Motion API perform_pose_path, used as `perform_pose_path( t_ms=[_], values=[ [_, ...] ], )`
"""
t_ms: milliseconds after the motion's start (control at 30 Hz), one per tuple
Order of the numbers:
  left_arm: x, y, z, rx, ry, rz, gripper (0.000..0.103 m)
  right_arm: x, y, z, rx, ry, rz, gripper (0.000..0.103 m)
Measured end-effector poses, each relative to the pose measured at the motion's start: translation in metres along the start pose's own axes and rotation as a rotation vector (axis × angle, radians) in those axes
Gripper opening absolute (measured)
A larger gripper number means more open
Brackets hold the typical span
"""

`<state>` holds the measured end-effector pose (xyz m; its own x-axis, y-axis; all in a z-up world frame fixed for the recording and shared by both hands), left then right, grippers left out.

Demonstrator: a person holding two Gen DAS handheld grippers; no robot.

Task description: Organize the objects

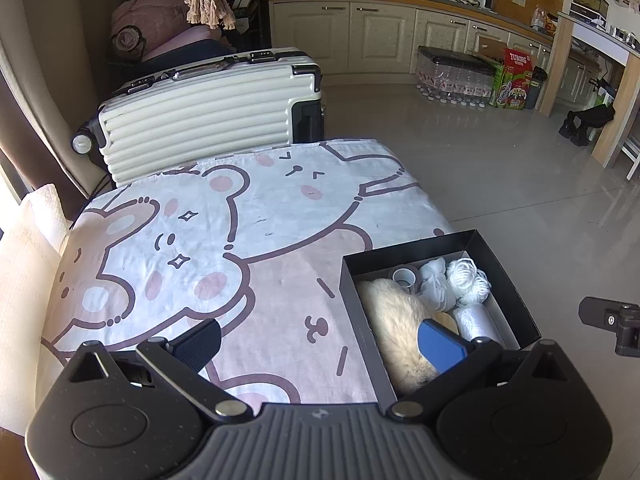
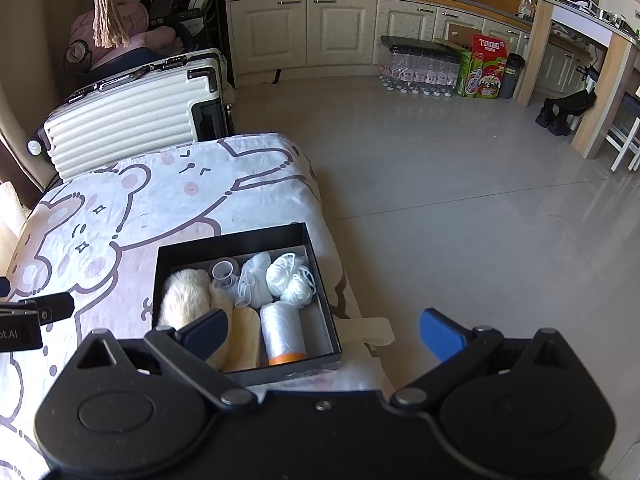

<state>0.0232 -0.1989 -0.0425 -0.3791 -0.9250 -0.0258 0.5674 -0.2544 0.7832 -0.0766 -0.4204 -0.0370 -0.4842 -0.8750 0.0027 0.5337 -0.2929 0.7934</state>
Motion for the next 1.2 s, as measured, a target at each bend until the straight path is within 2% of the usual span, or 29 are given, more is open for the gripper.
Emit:
perform_pose_path(
  t_ms=[1200],
  values=[
    [-0.0027,-0.0013,-0.0017,-0.003,0.011,-0.006,0.103,-0.0034,-0.0027,-0.0021,-0.006,0.005,0.006,0.103]
  ],
)
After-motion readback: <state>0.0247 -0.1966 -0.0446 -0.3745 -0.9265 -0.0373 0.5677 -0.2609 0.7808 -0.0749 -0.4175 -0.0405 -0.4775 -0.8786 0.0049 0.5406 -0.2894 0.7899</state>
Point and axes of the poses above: each gripper's, at about its wrist camera, not at the fingertips, and z roughly against the way its jaws point, x to its right, y to its top, the point moved 8 cm from there along -z, roughly the way its jaws point, and after that the axes turned 12 degrees about x, right-handed, at the moved point
